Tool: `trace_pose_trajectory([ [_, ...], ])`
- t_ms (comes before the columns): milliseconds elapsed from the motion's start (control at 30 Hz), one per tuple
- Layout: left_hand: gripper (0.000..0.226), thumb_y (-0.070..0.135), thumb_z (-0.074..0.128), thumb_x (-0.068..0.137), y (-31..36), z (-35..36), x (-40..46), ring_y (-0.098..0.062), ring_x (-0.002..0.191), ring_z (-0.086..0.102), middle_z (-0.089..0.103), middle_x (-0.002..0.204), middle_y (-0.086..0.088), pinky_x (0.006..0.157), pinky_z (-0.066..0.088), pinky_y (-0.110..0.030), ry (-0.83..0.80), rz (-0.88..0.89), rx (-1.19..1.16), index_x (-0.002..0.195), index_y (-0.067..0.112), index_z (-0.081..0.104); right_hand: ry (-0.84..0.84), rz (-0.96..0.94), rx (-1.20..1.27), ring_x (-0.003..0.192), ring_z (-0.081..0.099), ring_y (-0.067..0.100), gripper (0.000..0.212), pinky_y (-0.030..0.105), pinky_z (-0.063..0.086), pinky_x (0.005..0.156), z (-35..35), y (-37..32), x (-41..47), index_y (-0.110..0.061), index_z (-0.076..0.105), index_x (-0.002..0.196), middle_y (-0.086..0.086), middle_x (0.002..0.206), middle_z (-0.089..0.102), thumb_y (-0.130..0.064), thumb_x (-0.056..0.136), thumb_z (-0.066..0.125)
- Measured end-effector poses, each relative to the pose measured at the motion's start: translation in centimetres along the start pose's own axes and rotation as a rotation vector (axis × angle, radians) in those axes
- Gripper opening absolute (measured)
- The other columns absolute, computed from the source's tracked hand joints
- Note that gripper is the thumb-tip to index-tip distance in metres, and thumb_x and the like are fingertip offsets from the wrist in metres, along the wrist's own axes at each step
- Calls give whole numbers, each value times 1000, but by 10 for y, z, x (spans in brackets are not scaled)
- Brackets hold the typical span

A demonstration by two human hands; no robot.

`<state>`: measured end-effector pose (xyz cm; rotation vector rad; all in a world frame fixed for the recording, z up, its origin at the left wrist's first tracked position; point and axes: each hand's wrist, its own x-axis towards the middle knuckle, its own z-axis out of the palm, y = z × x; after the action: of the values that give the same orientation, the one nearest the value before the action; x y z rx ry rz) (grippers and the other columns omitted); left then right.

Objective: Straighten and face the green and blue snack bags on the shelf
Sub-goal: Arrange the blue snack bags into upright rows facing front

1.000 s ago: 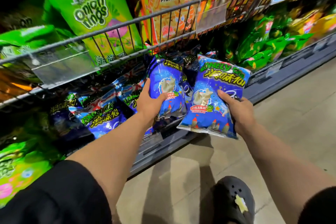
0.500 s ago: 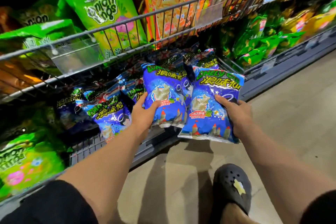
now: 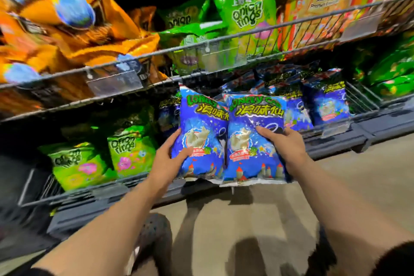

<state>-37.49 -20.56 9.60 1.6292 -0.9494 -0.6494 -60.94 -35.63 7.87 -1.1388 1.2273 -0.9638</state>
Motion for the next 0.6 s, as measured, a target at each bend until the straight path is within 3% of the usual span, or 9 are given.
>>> trace_pose_trajectory([
  [133, 56, 8, 67, 87, -12, -78, -4, 4, 95, 62, 61, 126, 0, 87, 52, -14, -19, 15, 139, 136, 25, 48, -48, -19, -105, 83, 70, 26, 75, 45, 56, 83, 57, 1, -13, -17, 71, 79, 2, 85, 74, -71, 28, 81],
  [200, 57, 6, 66, 87, -20, -109, -4, -1, 100, 61, 60, 125, 1, 84, 50, -9, -17, 5, 195, 139, 17, 47, -67, -33, -125, 82, 69, 25, 70, 46, 56, 83, 82, 1, -19, -16, 70, 78, 2, 84, 74, -68, 33, 82],
  [267, 56, 4, 67, 87, -27, -135, -2, 14, 88, 60, 60, 120, 4, 73, 46, -1, -2, -9, 216, 138, 16, 48, -119, -41, -147, 83, 69, 25, 59, 47, 55, 83, 106, -1, -24, -14, 70, 78, 4, 84, 73, -59, 43, 85],
  [333, 52, 4, 66, 87, -34, -159, 4, 23, 81, 58, 59, 116, 7, 69, 43, 2, 22, -22, 246, 133, 22, 50, -190, -47, -170, 86, 69, 27, 64, 48, 55, 84, 130, -1, -25, -9, 69, 83, 5, 86, 73, -58, 44, 85],
  [433, 43, 4, 62, 89, -49, -196, 13, 11, 81, 64, 63, 117, -2, 69, 50, -5, 74, -71, 199, 125, 27, 54, -284, -18, -134, 89, 70, 29, 61, 49, 55, 84, 164, 3, -16, -6, 71, 83, 9, 89, 75, -51, 46, 87],
  [500, 39, 5, 59, 91, -59, -215, 16, 1, 80, 65, 65, 119, -9, 67, 53, -10, 141, -107, 131, 127, 19, 56, -343, 2, -161, 88, 70, 27, 54, 45, 55, 86, 185, 4, -14, -9, 73, 84, 7, 90, 75, -50, 52, 87],
  [600, 35, 10, 56, 95, -71, -228, 27, -9, 78, 69, 70, 111, -7, 61, 57, -18, 205, -177, 1, 129, 17, 57, -382, 17, -157, 85, 68, 21, 44, 38, 55, 80, 216, 2, -5, -11, 72, 82, 4, 91, 74, -45, 59, 86],
])
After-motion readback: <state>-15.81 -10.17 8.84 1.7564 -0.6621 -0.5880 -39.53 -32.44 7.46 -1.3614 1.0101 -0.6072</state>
